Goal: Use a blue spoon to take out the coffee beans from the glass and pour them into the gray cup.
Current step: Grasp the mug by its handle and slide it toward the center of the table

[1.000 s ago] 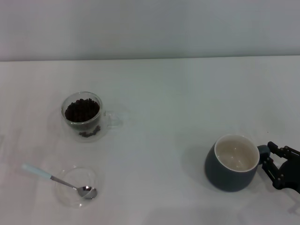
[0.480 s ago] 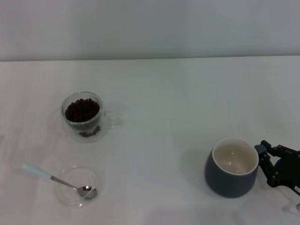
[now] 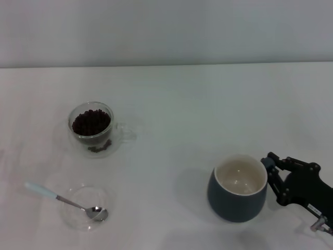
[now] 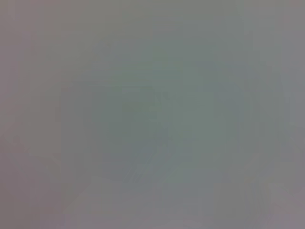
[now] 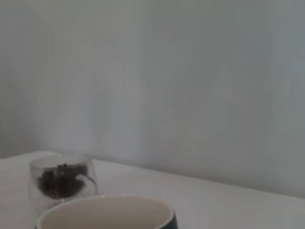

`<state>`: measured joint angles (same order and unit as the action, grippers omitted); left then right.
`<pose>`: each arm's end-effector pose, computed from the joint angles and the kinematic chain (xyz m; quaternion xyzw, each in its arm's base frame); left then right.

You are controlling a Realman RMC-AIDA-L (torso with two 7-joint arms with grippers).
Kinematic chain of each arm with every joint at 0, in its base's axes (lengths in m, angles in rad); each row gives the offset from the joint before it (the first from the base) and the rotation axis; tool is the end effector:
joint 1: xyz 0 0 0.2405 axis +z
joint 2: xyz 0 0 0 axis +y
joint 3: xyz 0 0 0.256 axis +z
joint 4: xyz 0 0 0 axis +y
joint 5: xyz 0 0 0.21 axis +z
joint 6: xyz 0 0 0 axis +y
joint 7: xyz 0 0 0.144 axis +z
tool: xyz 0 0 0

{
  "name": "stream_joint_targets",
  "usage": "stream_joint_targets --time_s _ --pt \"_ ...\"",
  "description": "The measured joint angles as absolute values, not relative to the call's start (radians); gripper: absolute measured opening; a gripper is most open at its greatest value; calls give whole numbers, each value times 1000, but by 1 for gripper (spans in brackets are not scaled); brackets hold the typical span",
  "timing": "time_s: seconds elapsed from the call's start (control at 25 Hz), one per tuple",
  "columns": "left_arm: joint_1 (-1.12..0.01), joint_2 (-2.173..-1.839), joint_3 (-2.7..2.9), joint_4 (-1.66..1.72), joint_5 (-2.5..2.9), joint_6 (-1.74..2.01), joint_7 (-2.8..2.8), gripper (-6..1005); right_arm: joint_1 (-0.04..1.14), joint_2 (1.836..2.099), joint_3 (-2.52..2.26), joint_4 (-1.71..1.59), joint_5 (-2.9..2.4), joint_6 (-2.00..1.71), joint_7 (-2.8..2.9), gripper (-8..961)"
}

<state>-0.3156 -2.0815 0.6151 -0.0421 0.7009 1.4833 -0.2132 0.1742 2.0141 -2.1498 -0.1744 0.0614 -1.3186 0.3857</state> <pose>-0.3724 0.2619 0.0292 -0.6097 -0.2223 -0.3207 0.6899 0.3563 0.2202 -0.0452 -0.8310 0.2229 0.2872 0.4211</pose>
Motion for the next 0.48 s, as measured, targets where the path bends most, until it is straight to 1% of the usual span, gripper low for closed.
stream_joint_targets --time_s 0.48 --pt "-303 -2083 615 -41 701 1483 -215 894 189 2019 -2253 -318 70 -1248 382 163"
